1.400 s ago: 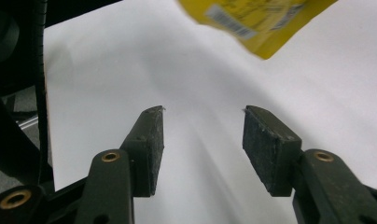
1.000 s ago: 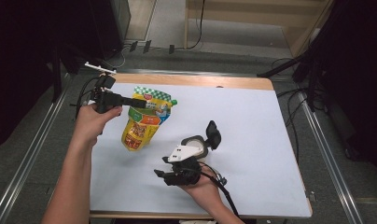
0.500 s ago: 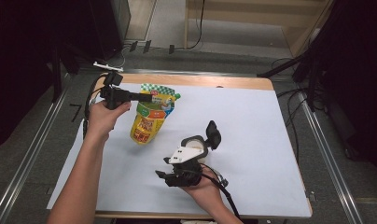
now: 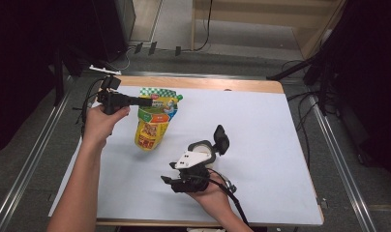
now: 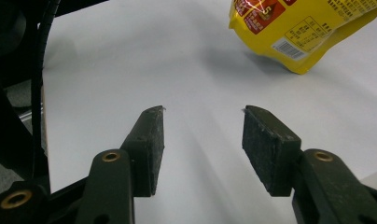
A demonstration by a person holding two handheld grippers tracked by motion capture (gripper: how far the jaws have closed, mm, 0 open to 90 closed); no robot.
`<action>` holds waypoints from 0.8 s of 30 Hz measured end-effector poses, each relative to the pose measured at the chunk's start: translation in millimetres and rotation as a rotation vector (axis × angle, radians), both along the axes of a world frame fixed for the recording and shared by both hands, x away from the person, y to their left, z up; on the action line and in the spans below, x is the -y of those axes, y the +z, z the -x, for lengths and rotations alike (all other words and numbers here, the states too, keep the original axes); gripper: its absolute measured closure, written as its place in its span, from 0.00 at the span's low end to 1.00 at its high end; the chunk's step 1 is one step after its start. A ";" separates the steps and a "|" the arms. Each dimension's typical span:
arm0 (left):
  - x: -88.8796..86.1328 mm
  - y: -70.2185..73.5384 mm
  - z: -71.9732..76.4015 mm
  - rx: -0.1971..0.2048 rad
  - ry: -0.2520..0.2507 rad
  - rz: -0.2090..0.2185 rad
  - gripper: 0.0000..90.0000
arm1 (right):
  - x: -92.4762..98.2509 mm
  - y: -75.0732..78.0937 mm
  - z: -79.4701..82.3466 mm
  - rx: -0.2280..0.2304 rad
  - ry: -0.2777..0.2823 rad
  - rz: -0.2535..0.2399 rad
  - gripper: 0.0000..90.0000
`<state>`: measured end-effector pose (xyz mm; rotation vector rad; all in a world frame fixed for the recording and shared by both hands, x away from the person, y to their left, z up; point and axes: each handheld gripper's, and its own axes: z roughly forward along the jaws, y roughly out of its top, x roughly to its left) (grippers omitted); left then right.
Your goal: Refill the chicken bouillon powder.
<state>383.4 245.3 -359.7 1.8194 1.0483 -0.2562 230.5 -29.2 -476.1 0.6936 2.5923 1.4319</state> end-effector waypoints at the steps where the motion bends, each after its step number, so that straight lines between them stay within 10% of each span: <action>1: -0.9 0.7 1.2 -0.001 -0.004 -0.003 0.99 | -0.6 0.1 0.1 -0.001 0.003 -0.001 0.55; 24: -10.2 1.2 12.7 0.004 -0.017 -0.049 0.93 | -9.6 -2.4 0.7 -0.012 0.041 0.008 0.56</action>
